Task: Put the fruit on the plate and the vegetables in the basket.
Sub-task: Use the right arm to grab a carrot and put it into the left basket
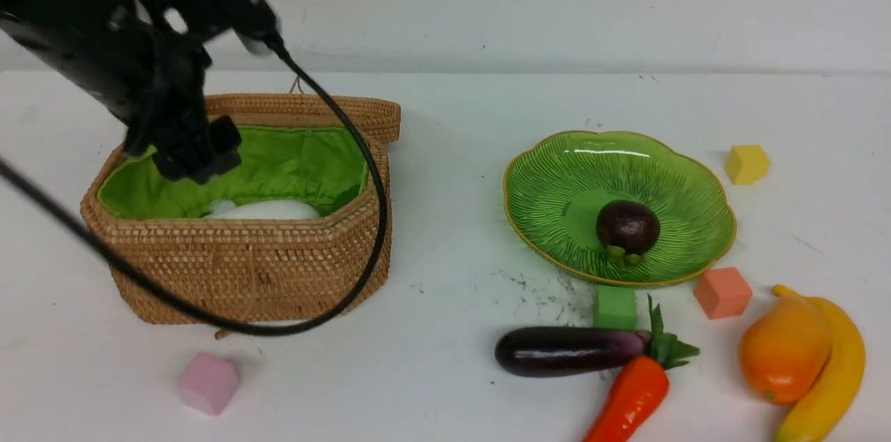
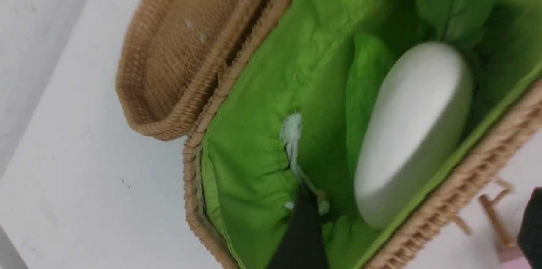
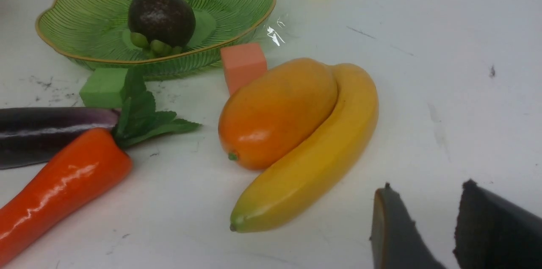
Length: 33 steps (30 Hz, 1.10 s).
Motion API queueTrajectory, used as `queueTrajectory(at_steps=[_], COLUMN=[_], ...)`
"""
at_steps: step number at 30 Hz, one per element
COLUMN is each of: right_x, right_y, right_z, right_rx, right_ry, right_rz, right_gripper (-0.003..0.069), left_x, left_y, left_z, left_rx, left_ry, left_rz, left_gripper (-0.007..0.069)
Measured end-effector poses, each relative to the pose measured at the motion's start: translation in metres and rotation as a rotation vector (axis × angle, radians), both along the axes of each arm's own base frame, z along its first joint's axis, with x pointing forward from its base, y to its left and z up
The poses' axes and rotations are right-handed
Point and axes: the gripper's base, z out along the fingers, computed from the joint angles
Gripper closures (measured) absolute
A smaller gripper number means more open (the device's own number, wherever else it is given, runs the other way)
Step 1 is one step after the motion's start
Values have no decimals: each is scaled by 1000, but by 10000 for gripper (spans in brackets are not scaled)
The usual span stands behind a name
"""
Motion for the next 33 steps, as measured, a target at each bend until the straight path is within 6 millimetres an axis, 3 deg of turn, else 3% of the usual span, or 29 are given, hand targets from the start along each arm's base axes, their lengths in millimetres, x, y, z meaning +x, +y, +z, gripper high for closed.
queueTrajectory(at_steps=[3, 4, 6, 9, 16, 20, 25, 29, 33], right_x=[0, 0, 0, 0, 0, 0, 0, 0, 0], right_y=[0, 0, 0, 0, 0, 0, 0, 0, 0], right_z=[0, 0, 0, 0, 0, 0, 0, 0, 0], right_rx=[0, 0, 0, 0, 0, 0, 0, 0, 0], right_ry=[0, 0, 0, 0, 0, 0, 0, 0, 0], right_rz=[0, 0, 0, 0, 0, 0, 0, 0, 0], right_gripper=[414, 414, 414, 414, 414, 414, 414, 414, 414], left_x=[-35, -38, -70, -113, -182, -225, -254, -262, -263], left_y=[4, 4, 10, 17, 27, 31, 35, 39, 39], left_z=[25, 25, 43, 52, 21, 10, -16, -27, -26], left_rx=[-95, -106, -204, -357, -490, -633, -813, -899, -932], left_ry=[-69, -68, -126, -111, 127, 102, 62, 21, 0], left_rz=[-3, -1, 19, 106, 222, 211, 271, 310, 317], left_gripper=[85, 90, 148, 248, 520, 638, 638, 638, 638])
